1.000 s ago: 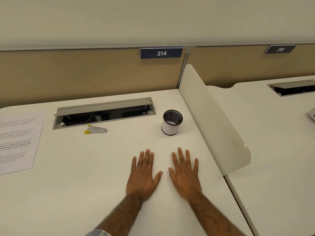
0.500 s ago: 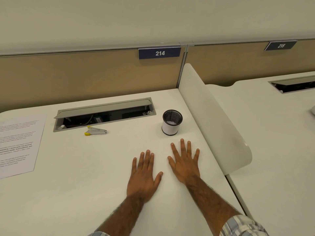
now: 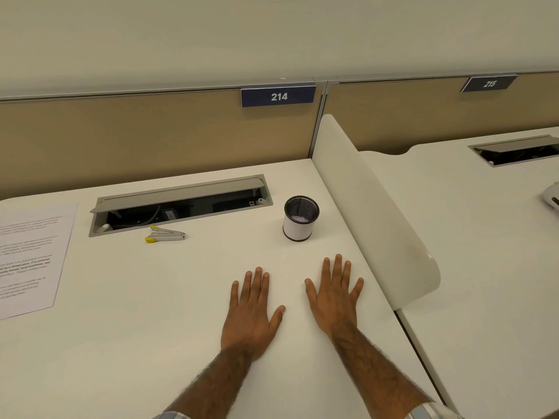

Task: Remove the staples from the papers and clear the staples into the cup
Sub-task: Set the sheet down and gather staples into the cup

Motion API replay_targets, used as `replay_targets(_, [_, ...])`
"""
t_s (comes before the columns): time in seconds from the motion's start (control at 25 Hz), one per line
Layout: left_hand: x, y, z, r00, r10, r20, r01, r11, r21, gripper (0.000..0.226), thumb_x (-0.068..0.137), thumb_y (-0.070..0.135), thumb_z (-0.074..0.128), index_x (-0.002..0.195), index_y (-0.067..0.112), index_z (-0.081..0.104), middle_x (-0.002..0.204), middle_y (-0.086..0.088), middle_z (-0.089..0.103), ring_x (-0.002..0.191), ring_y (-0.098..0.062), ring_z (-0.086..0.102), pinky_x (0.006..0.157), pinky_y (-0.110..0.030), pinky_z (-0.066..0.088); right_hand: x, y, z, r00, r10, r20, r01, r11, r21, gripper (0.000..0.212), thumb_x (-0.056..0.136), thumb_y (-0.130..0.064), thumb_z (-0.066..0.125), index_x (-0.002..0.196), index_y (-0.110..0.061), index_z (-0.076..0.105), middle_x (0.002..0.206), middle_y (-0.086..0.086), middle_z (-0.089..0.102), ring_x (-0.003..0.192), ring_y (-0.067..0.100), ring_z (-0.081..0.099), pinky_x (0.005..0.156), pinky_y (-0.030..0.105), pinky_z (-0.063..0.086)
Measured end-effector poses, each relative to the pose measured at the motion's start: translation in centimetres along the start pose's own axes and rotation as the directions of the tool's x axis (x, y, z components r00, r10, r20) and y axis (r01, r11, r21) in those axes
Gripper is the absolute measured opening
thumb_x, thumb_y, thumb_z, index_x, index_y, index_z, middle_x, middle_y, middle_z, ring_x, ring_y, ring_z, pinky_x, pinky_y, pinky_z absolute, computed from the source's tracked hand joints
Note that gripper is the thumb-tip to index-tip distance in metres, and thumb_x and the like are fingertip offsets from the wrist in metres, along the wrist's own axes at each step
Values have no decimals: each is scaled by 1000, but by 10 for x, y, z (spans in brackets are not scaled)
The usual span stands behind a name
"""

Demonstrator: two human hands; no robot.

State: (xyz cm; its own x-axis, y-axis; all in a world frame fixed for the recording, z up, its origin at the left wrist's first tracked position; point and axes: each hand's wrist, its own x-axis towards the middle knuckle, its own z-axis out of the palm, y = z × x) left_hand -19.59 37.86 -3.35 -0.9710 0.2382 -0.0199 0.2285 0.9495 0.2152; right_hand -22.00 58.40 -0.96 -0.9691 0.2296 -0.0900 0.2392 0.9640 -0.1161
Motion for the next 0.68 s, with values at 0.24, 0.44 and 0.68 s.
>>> replay_targets(0.24, [0, 0, 1, 1000, -9, -9, 9, 1000, -4, 79, 104, 65, 17, 165, 21, -7, 173, 1, -13, 159, -18, -16, 127, -47, -4, 1, -1, 0, 997, -66, 35, 68, 996, -63, 73, 96, -65, 10, 158, -28, 4, 166, 8, -7, 153, 32, -8, 117, 66, -1])
replay_targets(0.44, [1, 0, 1, 1000, -12, -9, 12, 1000, -2, 79, 105, 65, 20, 166, 19, 0, 174, 0, -6, 161, -21, -7, 127, -47, -1, 2, -10, -2, 982, -159, 105, 166, 984, -67, 71, 95, -65, 5, 157, -33, -4, 165, 6, -14, 152, 32, -12, 116, 64, -7])
replay_targets(0.68, [0, 0, 1, 1000, -14, -12, 14, 1000, -12, 79, 104, 66, 19, 165, 20, -3, 174, 1, -9, 160, -19, -10, 127, -46, -5, 12, -26, -34, 921, -273, -279, 316, 941, 123, 53, 99, -41, 28, 142, -21, 51, 155, 8, 41, 143, 22, 39, 117, 51, 21])
